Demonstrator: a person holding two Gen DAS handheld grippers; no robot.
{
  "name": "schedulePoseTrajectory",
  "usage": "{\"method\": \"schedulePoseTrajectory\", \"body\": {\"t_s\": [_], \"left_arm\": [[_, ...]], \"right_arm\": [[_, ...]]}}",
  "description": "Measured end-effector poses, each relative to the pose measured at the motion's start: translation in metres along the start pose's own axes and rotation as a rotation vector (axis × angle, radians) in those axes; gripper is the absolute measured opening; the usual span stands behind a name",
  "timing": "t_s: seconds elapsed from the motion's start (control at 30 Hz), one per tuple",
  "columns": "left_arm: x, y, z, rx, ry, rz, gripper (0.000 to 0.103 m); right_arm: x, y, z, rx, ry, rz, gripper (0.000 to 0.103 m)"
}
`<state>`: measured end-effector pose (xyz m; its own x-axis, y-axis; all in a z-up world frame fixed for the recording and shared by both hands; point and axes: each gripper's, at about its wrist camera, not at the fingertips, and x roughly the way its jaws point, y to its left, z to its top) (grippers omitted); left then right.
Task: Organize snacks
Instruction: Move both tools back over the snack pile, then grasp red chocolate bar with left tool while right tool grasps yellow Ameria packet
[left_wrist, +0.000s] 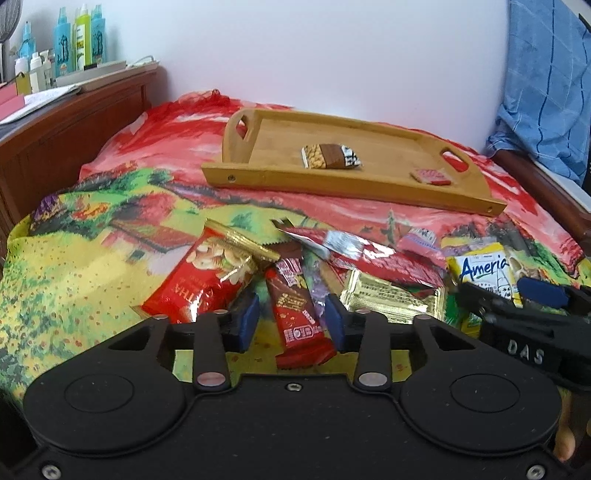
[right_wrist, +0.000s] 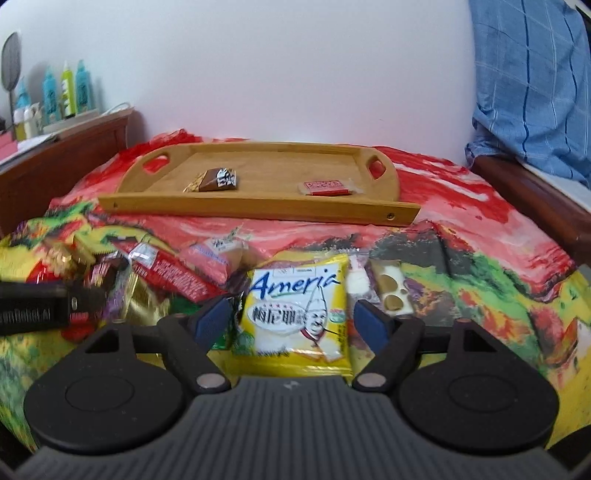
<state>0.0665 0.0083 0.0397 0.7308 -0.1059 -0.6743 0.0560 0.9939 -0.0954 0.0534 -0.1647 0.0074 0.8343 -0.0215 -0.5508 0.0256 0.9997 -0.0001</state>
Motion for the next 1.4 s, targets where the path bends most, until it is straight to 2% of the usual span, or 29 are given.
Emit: {"method": "schedulePoseTrajectory", "body": {"t_s": [0.2, 0.37, 0.57, 0.63, 0.9, 0.97, 1.07, 1.17, 1.4], "left_arm": [[0.007, -0.004, -0.005, 0.002, 0.010, 0.004, 0.035], [0.011, -0.007, -0.004, -0.001, 0.003, 0.010, 0.036], [0.016, -0.010, -0.001, 0.012, 0.007, 0.009, 0.037], [0.015, -0.010, 0.000, 0.008, 0.004, 0.007, 0.030], [0.011, -0.012, 0.002, 0.009, -0.003, 0.009, 0.029], [0.008, -0.014, 0.002, 0.019, -0.011, 0.013, 0.029], [0.004, -0.016, 0.003, 0.029, -0.023, 0.013, 0.028], [0.000, -0.017, 0.005, 0.036, -0.035, 0.003, 0.024], [-0.006, -0.023, 0.008, 0.048, -0.048, -0.005, 0.024]], "right_arm": [[0.001, -0.004, -0.004, 0.022, -0.008, -0.024, 0.088], [-0.007, -0.013, 0.000, 0.086, -0.078, -0.046, 0.088], [0.002, -0.015, 0.000, 0.103, -0.024, -0.047, 0.088], [0.003, -0.014, 0.000, 0.089, -0.024, -0.047, 0.088], [0.010, -0.010, -0.001, 0.081, 0.019, -0.010, 0.078], [0.011, -0.011, -0.001, 0.096, 0.029, 0.003, 0.066], [0.009, -0.012, 0.000, 0.104, 0.023, 0.015, 0.059], [0.006, -0.009, 0.000, 0.090, 0.006, 0.012, 0.058], [-0.002, -0.008, 0.002, 0.070, -0.049, -0.011, 0.058]]}}
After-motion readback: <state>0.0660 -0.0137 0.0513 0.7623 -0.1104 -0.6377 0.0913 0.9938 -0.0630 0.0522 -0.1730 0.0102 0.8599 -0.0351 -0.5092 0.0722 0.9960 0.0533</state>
